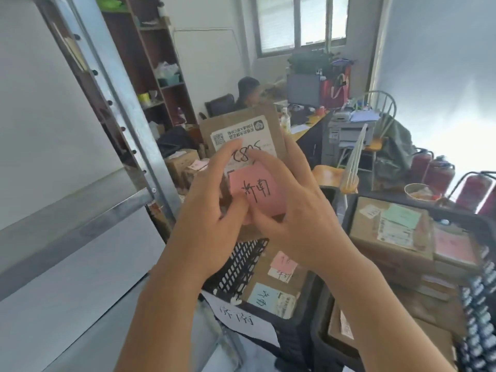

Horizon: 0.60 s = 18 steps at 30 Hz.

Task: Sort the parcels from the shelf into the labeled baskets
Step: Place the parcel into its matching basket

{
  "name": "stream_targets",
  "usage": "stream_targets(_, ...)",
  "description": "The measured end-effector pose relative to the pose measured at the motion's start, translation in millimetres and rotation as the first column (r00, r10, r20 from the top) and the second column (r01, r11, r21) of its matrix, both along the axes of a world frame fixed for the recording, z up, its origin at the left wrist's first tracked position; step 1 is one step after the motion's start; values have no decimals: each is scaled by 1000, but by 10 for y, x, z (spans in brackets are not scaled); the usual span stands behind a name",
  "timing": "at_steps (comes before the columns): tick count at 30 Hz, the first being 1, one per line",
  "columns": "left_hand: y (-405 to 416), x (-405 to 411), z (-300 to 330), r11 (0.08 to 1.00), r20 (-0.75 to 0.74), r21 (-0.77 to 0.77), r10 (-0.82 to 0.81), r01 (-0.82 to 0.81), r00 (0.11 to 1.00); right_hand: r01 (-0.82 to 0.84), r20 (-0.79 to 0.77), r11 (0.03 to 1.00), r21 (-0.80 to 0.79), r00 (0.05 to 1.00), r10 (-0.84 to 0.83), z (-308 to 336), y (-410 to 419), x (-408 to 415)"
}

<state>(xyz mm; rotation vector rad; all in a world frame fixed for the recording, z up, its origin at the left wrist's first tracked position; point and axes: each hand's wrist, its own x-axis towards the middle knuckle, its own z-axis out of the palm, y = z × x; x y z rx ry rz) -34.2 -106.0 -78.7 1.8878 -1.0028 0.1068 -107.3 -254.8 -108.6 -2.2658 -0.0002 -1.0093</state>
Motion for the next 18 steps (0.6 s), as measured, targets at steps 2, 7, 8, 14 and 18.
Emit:
stream_targets(2, -139, 93, -46, 999, -24, 22, -45, 45, 999, 92, -30, 995, -44, 995, -94, -29, -59, 43)
stream_targets(7, -419, 480, -145, 991, -33, 79, -107, 109, 994, 308, -165, 948, -78, 934, -318, -85, -99, 293)
stream_targets(8, -470, 586, -162, 989, -38, 91, -112, 115, 993, 354, -174, 933, -72, 916, -361, -98, -91, 378)
stream_targets(14, -641, 1205, -318, 965, -57, 148, -208, 215, 976, 555, -189, 832, 22, 819, -541, -274, -88, 958)
stream_targets(18, -687, 1639, -525, 945, -116, 182, -253, 271, 961, 657, -252, 751, 58, 738, -626, -526, -125, 1252)
